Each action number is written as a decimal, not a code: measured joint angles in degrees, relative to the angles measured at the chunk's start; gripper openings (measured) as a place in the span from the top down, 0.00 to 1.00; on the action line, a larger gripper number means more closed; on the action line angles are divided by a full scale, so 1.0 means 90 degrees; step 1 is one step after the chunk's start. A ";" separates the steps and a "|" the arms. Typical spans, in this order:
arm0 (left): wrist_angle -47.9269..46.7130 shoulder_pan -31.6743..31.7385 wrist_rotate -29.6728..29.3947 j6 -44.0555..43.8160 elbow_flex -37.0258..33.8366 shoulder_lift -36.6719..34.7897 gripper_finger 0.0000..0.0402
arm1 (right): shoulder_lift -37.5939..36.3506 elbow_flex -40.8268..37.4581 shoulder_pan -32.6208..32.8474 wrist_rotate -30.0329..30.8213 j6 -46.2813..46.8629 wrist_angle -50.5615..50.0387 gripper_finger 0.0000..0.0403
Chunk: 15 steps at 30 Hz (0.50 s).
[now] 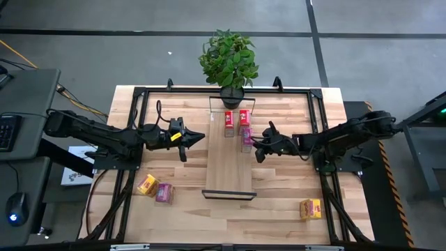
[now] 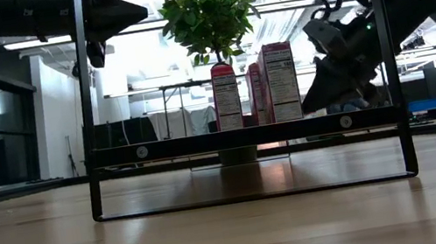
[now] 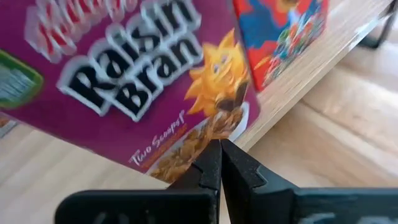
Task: Stack cereal on shelf
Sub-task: Put the right violet cereal box on the shelf
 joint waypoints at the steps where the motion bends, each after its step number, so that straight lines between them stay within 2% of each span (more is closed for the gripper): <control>1: 0.0001 0.0000 0.0000 -0.0001 0.0000 0.0000 1.00 | 0.0107 0.0000 0.0000 -0.0008 -0.0002 0.0146 1.00; 5: -0.0005 0.0001 0.0000 0.0000 0.0000 0.0000 1.00 | 0.0359 0.0000 0.0000 -0.0004 -0.0115 0.0505 1.00; 15: -0.0005 0.0001 -0.0002 0.0056 0.0000 0.0000 1.00 | 0.0370 0.0000 0.0000 0.0042 -0.0163 0.0561 1.00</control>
